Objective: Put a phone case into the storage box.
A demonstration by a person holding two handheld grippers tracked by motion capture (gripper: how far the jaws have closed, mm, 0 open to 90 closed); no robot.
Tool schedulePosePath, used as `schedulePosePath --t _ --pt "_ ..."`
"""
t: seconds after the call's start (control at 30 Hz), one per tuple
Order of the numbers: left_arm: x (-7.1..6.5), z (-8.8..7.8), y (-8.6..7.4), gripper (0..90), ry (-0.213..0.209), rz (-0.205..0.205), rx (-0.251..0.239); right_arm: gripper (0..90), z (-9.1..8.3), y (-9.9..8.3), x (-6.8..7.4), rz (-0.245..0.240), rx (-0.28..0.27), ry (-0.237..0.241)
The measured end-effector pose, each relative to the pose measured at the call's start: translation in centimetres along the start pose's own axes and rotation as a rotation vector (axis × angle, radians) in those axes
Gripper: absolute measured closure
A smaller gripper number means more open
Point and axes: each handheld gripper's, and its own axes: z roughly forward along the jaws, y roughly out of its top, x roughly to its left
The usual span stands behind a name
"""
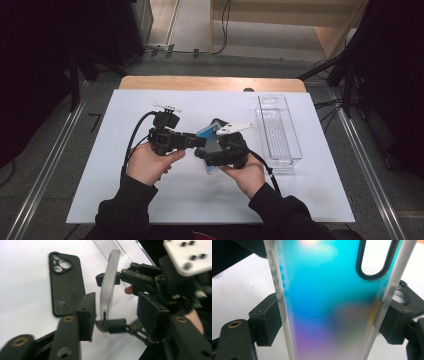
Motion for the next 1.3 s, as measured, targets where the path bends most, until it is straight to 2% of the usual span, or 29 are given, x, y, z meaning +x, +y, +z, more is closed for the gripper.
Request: schedulePosePath --t 0.03,0.13,0.17,0.27,0.37,0.53,0.57,0.77,0.83,1.03,1.2,1.3 --pt "0.1 -0.1 0.0 44.3 -0.003 0.019 -0.005 15.5 0.0 0.0 -0.2 0.003 -0.001 -0.002" --pt "0.5 -0.2 -0.2 38.0 -0.019 0.062 0.020 15.5 -0.2 0.0 -0.9 0.006 -0.001 -0.004" --pt "0.8 -0.2 -0.3 35.1 -0.021 0.095 0.020 15.5 -0.3 0.0 -1.1 0.008 -0.004 -0.001" --pt "1.3 -0.2 -0.7 33.6 -0.017 0.146 0.005 15.5 -0.7 0.0 -1.7 0.005 -0.009 0.007" --pt "1.9 0.0 -1.1 33.0 -0.021 0.162 0.000 15.4 -1.0 0.1 -2.2 0.004 -0.008 0.022" --pt "2.7 0.5 -1.9 33.0 -0.046 0.194 0.019 15.4 -1.5 0.1 -2.8 -0.001 -0.006 0.046" --pt "2.9 0.6 -2.2 33.0 -0.043 0.214 0.020 15.4 -1.6 0.2 -2.9 -0.001 -0.004 0.051" --pt "3.5 1.3 -3.7 32.9 -0.026 0.268 0.027 15.4 -2.2 0.3 -3.4 -0.003 -0.010 0.058" --pt "3.8 1.6 -4.2 29.8 -0.016 0.284 0.032 15.4 -2.3 0.3 -3.6 -0.007 -0.013 0.062" --pt "4.8 1.9 -5.5 29.9 -0.030 0.288 0.035 15.4 -2.9 0.5 -3.9 -0.011 -0.019 0.068" --pt "5.7 2.0 -6.9 29.9 -0.030 0.279 0.028 15.4 -3.1 0.6 -4.1 -0.015 -0.018 0.067" --pt "6.1 2.0 -7.6 29.9 -0.022 0.289 0.031 15.4 -3.3 0.7 -4.3 -0.014 -0.017 0.068"
